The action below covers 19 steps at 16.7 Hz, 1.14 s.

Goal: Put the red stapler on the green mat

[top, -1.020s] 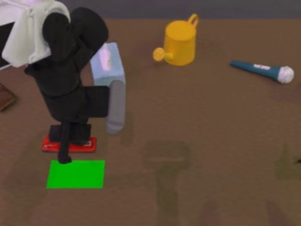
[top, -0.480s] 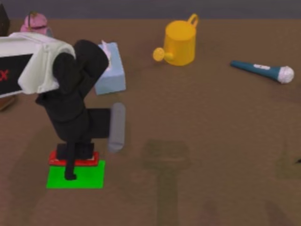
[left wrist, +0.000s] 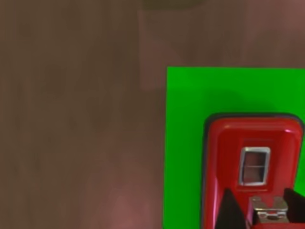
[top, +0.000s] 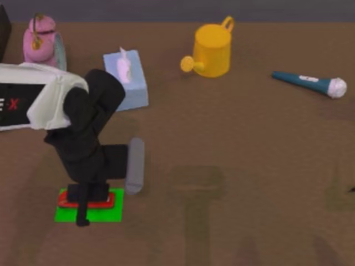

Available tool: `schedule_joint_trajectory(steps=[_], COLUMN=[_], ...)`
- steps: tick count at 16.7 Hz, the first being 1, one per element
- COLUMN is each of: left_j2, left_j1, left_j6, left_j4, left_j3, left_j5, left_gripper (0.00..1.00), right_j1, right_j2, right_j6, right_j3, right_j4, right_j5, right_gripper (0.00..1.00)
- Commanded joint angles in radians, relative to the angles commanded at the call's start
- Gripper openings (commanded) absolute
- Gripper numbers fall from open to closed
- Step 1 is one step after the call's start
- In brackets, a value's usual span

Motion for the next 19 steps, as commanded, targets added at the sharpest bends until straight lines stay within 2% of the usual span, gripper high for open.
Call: schedule_joint_trajectory(steps=[13, 19], left_j2=[0.000, 0.000], left_j1=[0.000, 0.000], left_j6=[0.000, 0.000], left_j4=[0.000, 0.000], left_j3=[0.000, 0.000], left_j5=[0.000, 0.000], left_gripper=[0.98, 1.00], right_j1=[0.000, 0.000], right_j2=[0.000, 0.000], right_j6=[0.000, 0.000], right_j3=[0.000, 0.000], right_j4=[0.000, 0.000], right_j5=[0.000, 0.000], right_gripper=[1.00, 1.00])
